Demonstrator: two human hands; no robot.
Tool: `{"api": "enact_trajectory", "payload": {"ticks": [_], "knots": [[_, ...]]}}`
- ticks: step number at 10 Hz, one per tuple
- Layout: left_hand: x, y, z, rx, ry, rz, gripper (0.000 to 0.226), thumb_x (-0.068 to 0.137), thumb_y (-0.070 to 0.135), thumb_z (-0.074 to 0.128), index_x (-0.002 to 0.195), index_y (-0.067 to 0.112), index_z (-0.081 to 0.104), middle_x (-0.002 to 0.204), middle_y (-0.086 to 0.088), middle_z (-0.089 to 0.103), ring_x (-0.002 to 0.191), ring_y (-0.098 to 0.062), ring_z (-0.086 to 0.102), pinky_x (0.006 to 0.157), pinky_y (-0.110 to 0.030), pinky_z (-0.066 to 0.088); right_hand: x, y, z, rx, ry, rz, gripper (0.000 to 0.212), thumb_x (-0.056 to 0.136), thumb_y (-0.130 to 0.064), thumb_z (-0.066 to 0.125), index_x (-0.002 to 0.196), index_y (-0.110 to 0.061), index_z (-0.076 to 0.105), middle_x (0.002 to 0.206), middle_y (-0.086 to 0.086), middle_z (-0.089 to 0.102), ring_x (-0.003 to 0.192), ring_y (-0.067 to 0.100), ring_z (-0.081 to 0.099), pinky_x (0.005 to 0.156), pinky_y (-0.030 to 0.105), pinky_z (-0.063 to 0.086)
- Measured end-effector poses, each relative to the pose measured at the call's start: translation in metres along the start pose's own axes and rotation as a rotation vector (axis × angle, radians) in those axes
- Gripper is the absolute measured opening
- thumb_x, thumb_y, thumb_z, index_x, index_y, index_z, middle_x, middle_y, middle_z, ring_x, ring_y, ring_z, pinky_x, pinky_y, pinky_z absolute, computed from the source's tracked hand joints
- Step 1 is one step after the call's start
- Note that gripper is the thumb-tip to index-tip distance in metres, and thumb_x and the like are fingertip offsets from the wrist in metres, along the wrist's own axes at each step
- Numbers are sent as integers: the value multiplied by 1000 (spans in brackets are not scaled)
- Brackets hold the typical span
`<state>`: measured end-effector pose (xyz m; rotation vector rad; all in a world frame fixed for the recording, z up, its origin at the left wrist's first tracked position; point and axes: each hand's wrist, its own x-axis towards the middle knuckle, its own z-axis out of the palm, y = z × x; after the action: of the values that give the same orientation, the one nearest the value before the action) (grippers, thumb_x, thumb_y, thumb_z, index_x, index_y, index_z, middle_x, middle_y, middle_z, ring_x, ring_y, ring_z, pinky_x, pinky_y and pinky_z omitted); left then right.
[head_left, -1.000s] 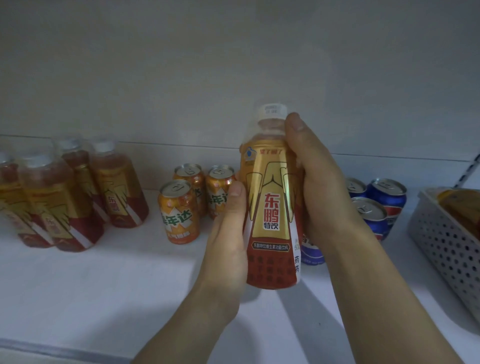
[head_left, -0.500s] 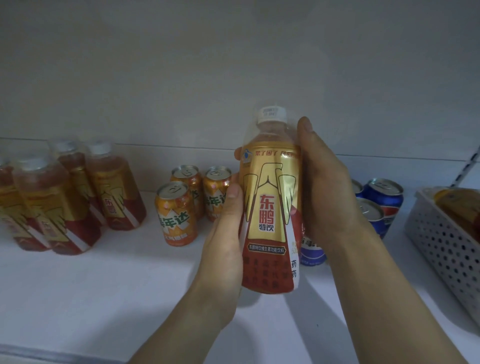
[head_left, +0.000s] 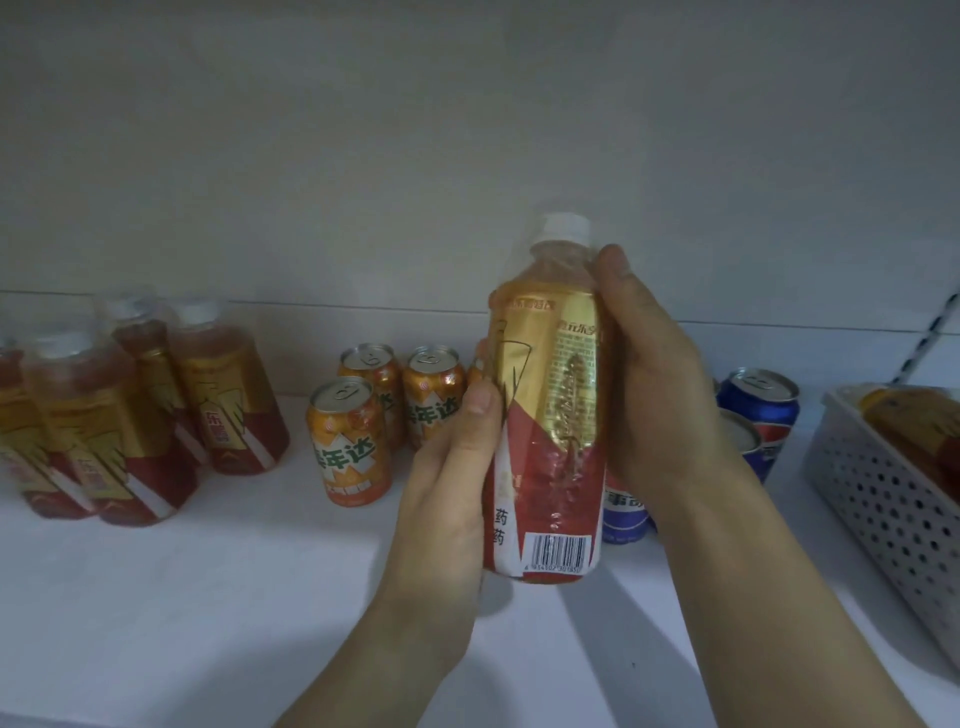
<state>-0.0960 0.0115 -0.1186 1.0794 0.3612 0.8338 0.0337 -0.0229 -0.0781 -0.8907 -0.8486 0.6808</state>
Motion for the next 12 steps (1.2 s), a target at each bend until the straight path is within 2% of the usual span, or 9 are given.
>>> {"api": "enact_trajectory", "payload": {"ticks": [1, 2, 4, 5, 6, 7, 10, 11, 12], "knots": [[1, -1, 0, 27, 21, 9, 30, 79, 60, 65, 96, 40, 79, 105, 2, 79, 98, -16, 75, 93, -39, 52, -3, 3, 6, -88, 39, -52, 34, 94, -46, 58, 111, -20, 72, 97, 3, 77, 90, 19, 73, 84, 40, 60], [2, -1, 0, 34, 58, 23, 31, 79, 62, 62, 96, 41, 79, 106, 2, 79, 99, -16, 75, 95, -41, 51, -5, 4, 12, -149, 36, -66, 39, 93, -49, 58, 116, -19, 69, 96, -3, 77, 89, 12, 73, 76, 27, 57], [0, 2, 2, 42, 32, 53, 30, 77, 55, 53, 86, 44, 80, 99, 4, 80, 93, -13, 76, 88, -37, 56, -4, 0, 13, -177, 11, -50, 44, 87, -56, 57, 113, -24, 73, 105, 0, 77, 100, 17, 74, 89, 34, 59], [-1, 4, -1, 80, -40, 70, 25, 82, 56, 57, 87, 46, 79, 97, 6, 80, 91, -11, 76, 75, -27, 60, -4, -2, 13, -193, 18, 10, 43, 86, -59, 55, 109, -28, 75, 104, 2, 78, 101, 20, 75, 93, 40, 58], [-4, 4, -4, 196, -134, 14, 37, 75, 68, 66, 99, 41, 74, 93, -3, 79, 79, -24, 77, 55, -34, 61, -3, -3, 14, -219, 82, 84, 48, 89, -63, 57, 114, -26, 74, 104, 5, 79, 97, 23, 76, 94, 46, 60], [-6, 4, -6, 264, -195, -41, 60, 66, 65, 66, 115, 30, 65, 91, -11, 78, 73, -34, 76, 48, -34, 58, -3, -2, 15, -209, 143, 164, 45, 97, -61, 56, 118, -25, 72, 105, 5, 79, 96, 24, 77, 94, 48, 60], [-9, 5, -9, 279, -190, -224, 54, 73, 61, 63, 117, 29, 65, 92, -12, 78, 77, -35, 77, 47, -33, 59, -6, -7, 11, -203, 200, 227, 40, 101, -56, 54, 124, -26, 69, 103, 3, 80, 91, 20, 79, 81, 39, 63], [-23, 21, -20, 267, -300, -179, 113, 59, 85, 59, 138, 3, 54, 51, -9, 69, 48, -9, 70, 34, -16, 46, -5, -8, 9, -120, 221, 253, 38, 102, -48, 56, 130, -24, 66, 109, 6, 78, 96, 23, 78, 84, 42, 63], [-12, 36, -18, 110, -209, -220, 53, 106, 45, 37, 98, -1, 62, 23, 3, 43, 28, -2, 53, 36, -10, 41, -4, -6, 6, -57, 234, 267, 33, 105, -40, 55, 131, -22, 65, 108, 6, 79, 95, 22, 78, 79, 37, 64]]}}
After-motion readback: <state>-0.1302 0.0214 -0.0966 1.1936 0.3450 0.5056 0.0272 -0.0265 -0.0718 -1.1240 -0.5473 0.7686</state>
